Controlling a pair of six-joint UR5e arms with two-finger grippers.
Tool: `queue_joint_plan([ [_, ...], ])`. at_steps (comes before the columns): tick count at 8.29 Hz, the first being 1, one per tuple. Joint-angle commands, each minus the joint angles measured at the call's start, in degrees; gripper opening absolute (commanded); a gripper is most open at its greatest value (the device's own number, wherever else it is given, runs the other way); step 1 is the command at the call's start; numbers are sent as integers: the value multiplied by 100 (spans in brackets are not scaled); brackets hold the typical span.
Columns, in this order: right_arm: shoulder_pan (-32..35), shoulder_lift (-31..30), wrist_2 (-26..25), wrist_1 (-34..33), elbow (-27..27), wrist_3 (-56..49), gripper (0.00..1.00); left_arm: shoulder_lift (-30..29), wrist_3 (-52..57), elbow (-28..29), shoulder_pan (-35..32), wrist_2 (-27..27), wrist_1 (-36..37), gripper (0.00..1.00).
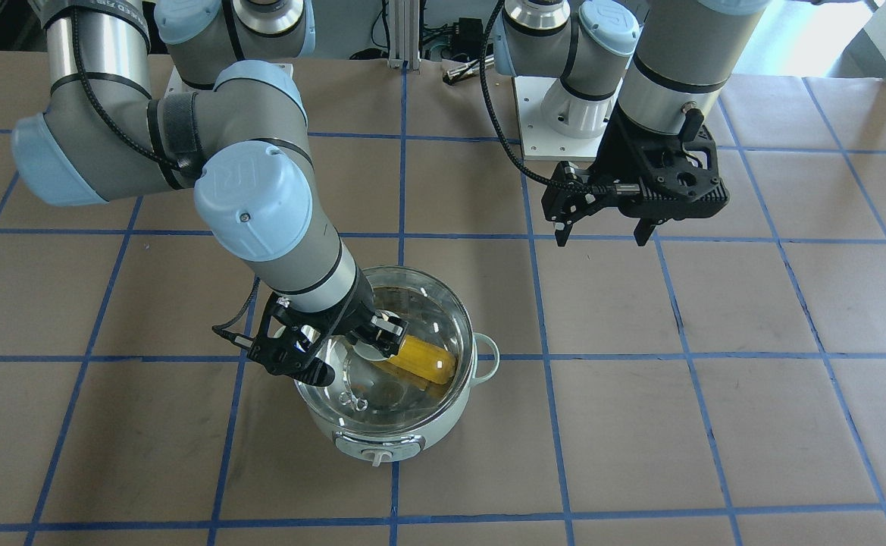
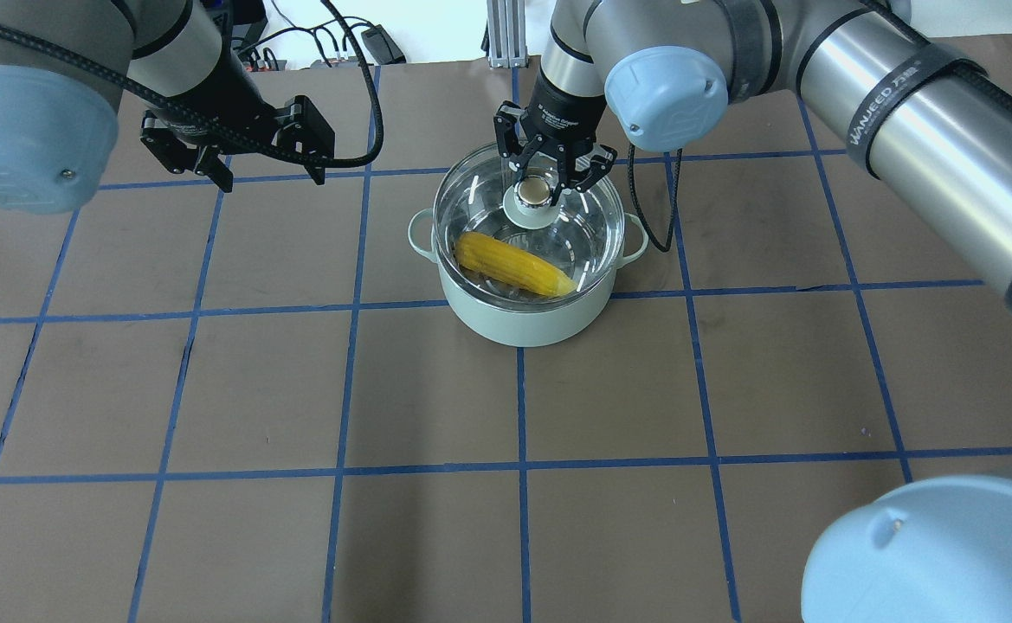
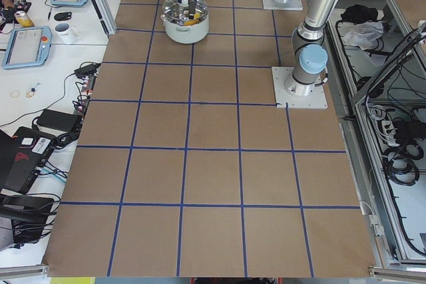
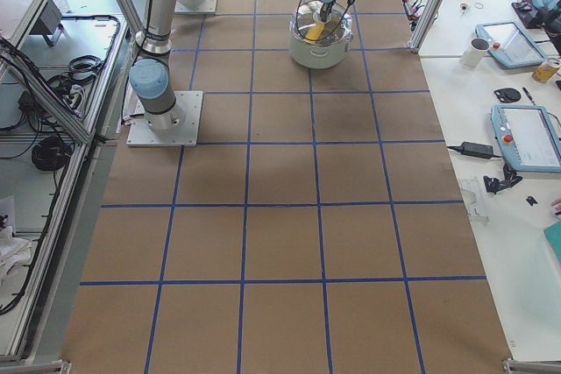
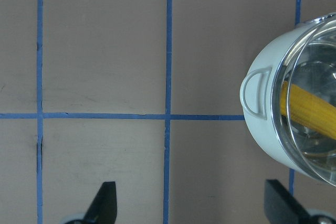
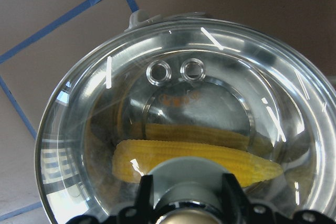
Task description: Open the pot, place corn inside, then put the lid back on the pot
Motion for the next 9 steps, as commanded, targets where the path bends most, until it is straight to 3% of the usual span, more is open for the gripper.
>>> queue_joint_plan([
  [1, 14, -1, 19, 1, 0, 30, 30, -7, 6, -78, 0, -25, 0, 100],
  [9, 14, -1, 55, -8, 44, -14, 37, -42, -56, -104, 0, -34, 0, 100],
])
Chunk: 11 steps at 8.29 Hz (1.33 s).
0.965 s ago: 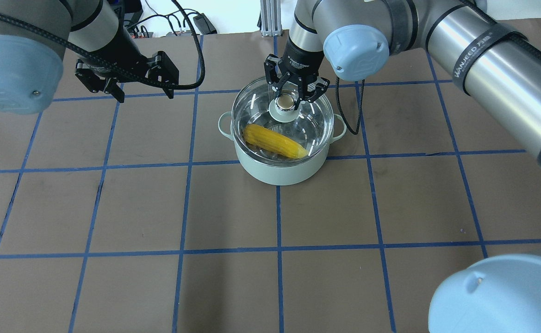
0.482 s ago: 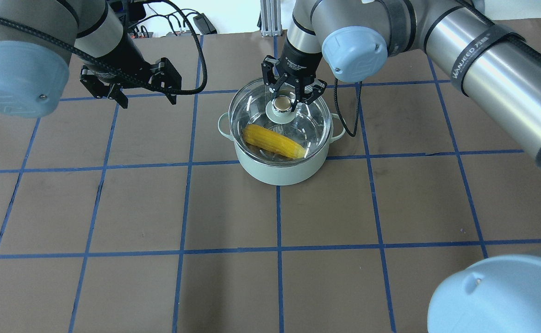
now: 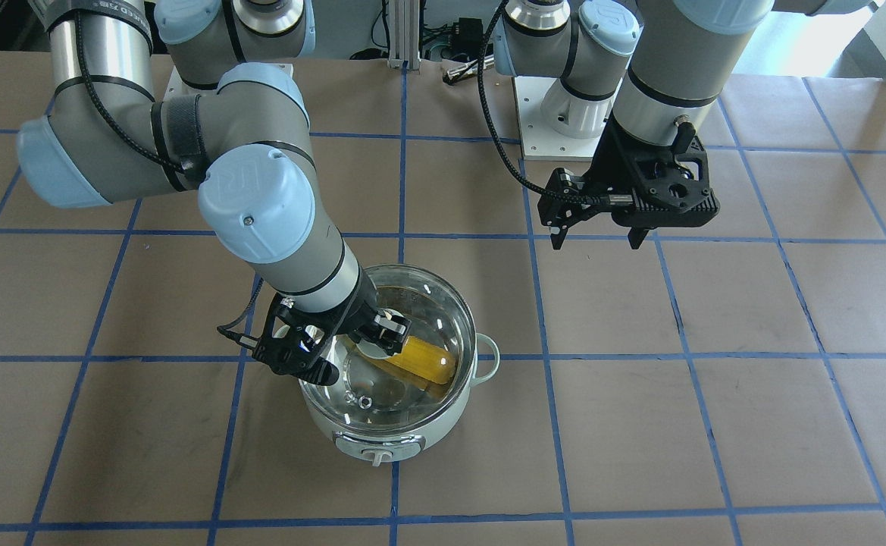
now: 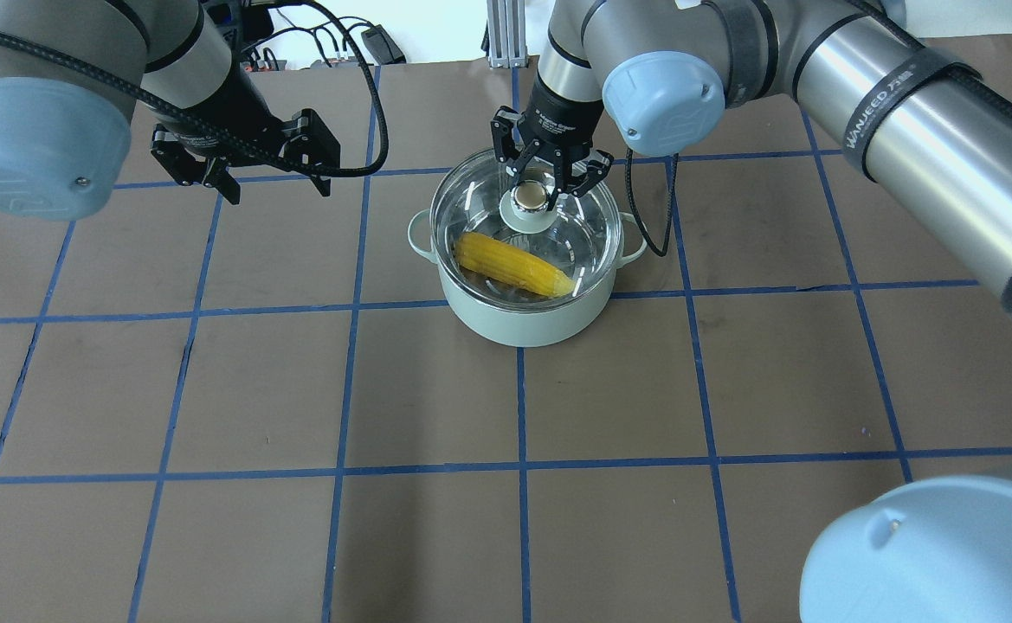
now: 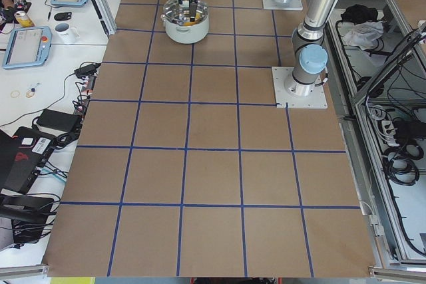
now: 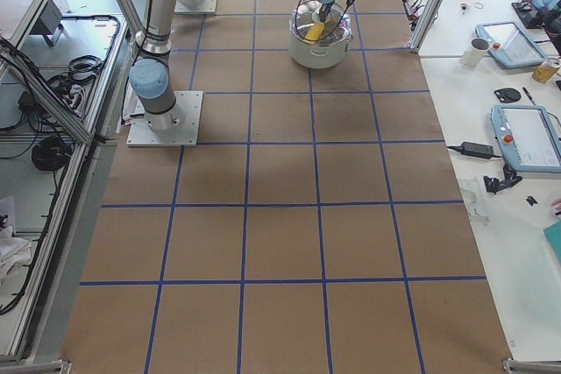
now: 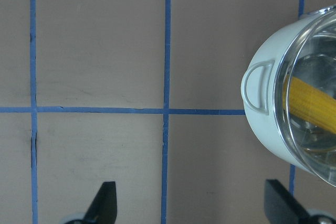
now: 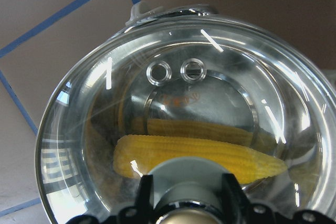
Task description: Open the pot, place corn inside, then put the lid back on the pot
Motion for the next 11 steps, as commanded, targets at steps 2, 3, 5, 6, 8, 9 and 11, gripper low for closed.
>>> queue_joint_plan([
  [2, 0, -18, -17, 0, 12, -6, 45, -4, 9, -9, 0, 9, 0, 100],
  [3, 0, -18, -26, 0, 12, -32, 47, -4, -26, -9, 0, 9, 0, 100],
  [5, 0, -18, -26, 0, 12, -41, 58, -4, 0, -9, 0, 9, 0, 100],
  [6, 0, -9, 17, -9, 12, -41, 78, -4, -35, -78, 0, 0, 0, 100],
  [8, 0, -9, 44, -17, 20, -41, 94, -4, -35, -167, 0, 0, 17, 100],
  [9, 0, -26, 53, -17, 20, -41, 95, -4, -26, -167, 0, -9, 17, 100],
  [11, -9, -105, -17, -9, -58, -232, 95, 4, -26, -167, 0, 0, 17, 100],
])
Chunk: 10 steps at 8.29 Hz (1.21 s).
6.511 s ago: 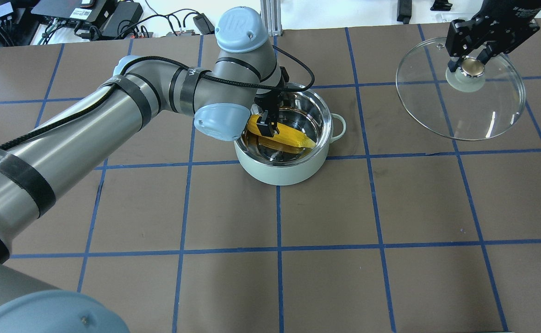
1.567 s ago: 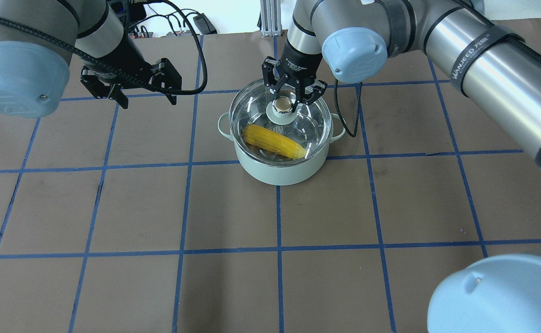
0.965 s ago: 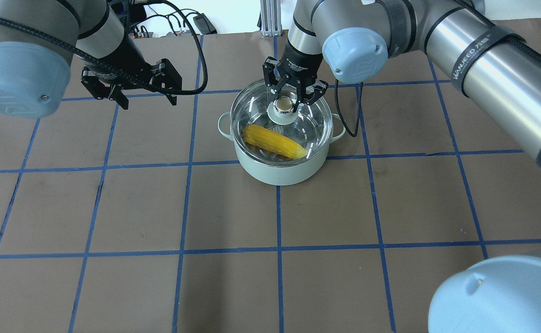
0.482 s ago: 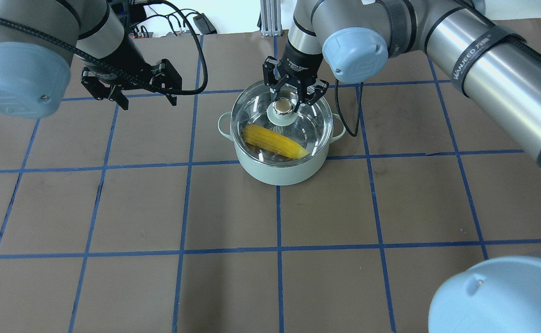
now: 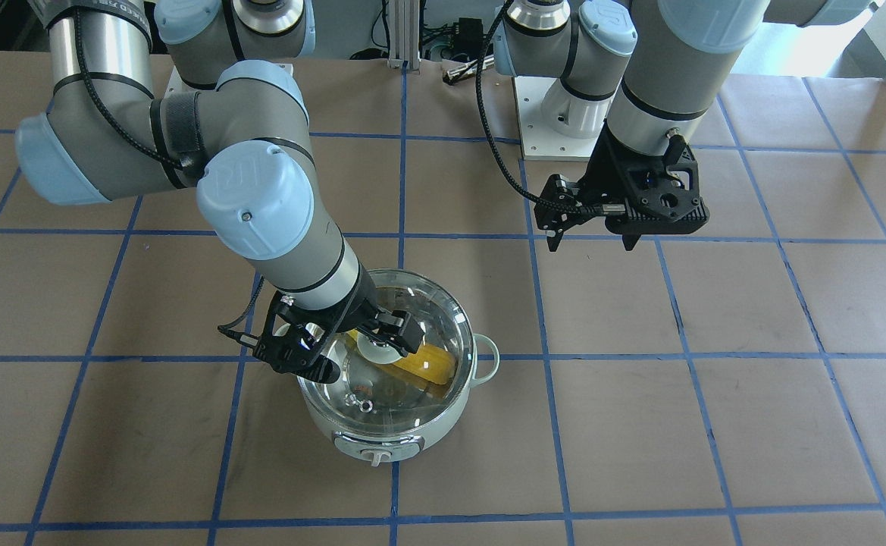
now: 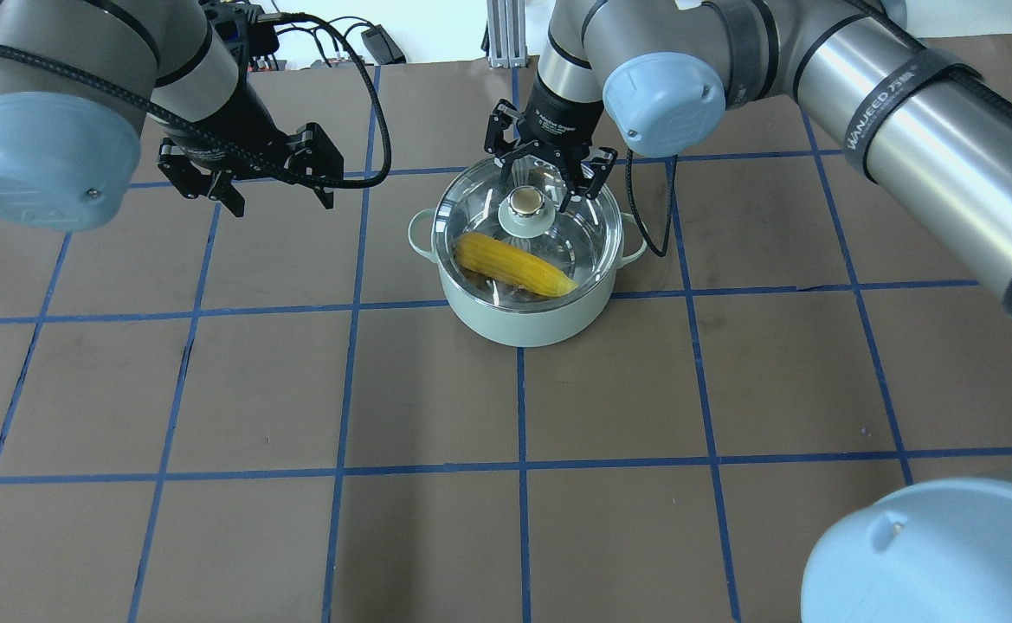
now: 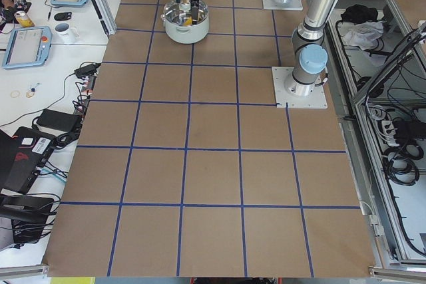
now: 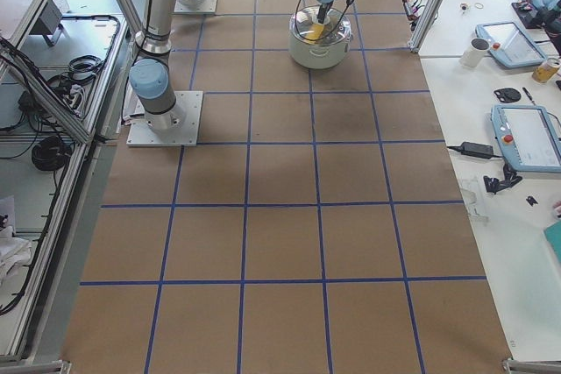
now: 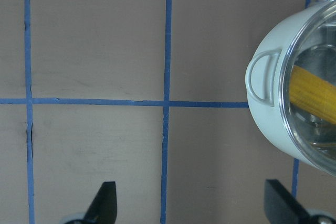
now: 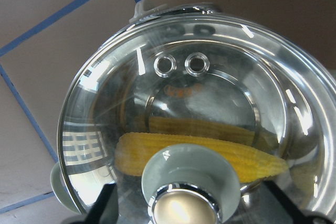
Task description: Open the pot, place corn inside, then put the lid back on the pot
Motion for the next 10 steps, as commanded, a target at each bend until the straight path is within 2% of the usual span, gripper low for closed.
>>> queue_joint_plan([
  [1, -26, -266, -189, 51, -67, -626, 95, 9, 5, -5, 0, 3, 1, 100],
  [3, -201, -775, -792, 742, -94, -1574, 97, 70, 31, 4, 0, 12, -8, 100],
  [6, -991, -1890, -972, 1666, 55, -3202, 100, 88, 58, 4, 0, 29, -8, 100],
  [7, -1045, -2103, -1259, 1825, 143, -3432, 100, 88, 58, -5, 0, 12, -8, 100],
  [10, -1028, -2281, -1280, 1888, 275, -3548, 100, 70, 58, -5, 0, 3, -8, 100],
])
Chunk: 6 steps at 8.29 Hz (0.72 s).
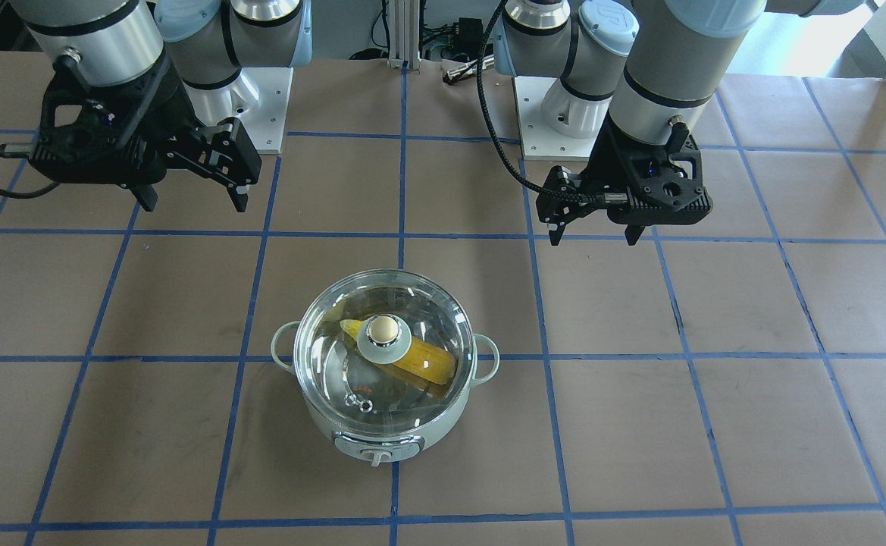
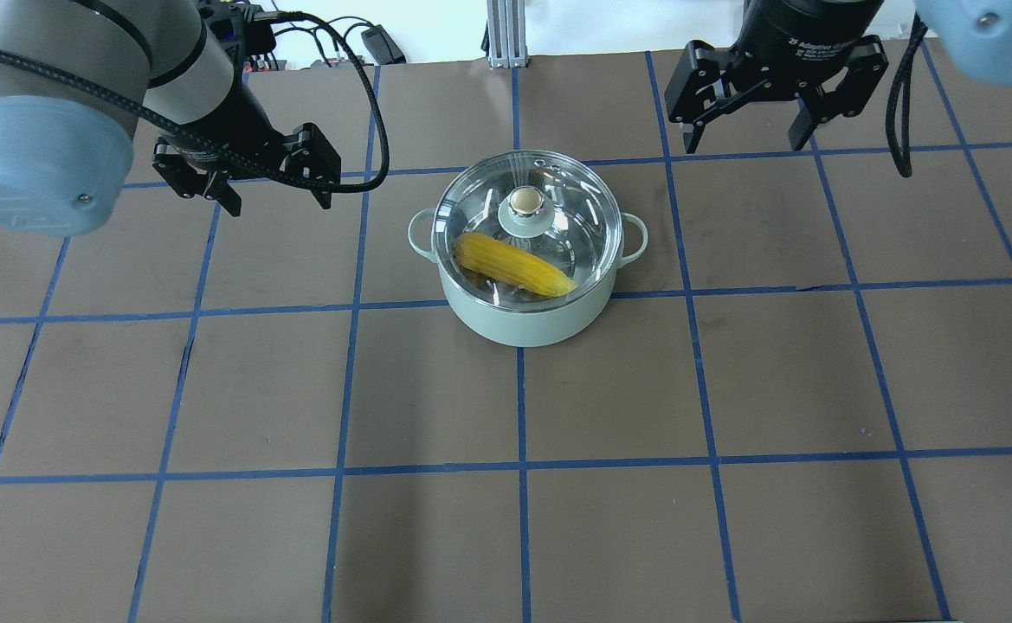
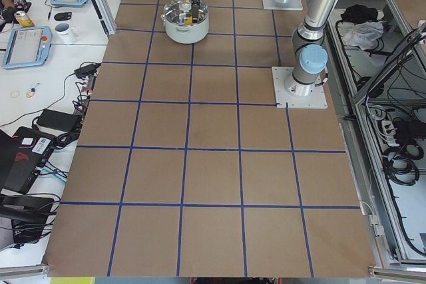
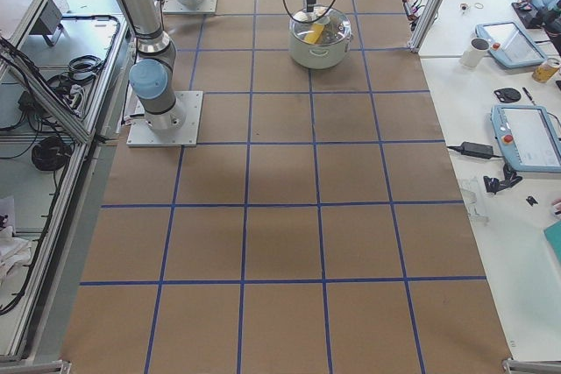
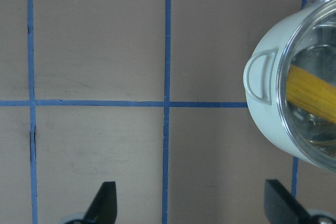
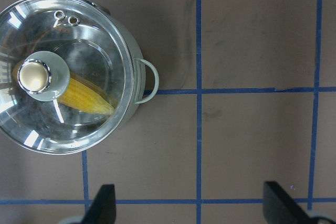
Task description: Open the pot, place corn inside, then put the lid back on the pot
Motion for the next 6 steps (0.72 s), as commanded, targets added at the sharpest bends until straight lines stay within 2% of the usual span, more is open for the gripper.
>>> queue_joint_plan([
  [1, -8, -87, -58, 46, 68, -162, 100, -16, 0, -1, 0, -6, 0, 100],
  [6, -8, -87, -67, 19, 165, -180, 100, -34, -26, -1, 0, 11, 0, 100],
])
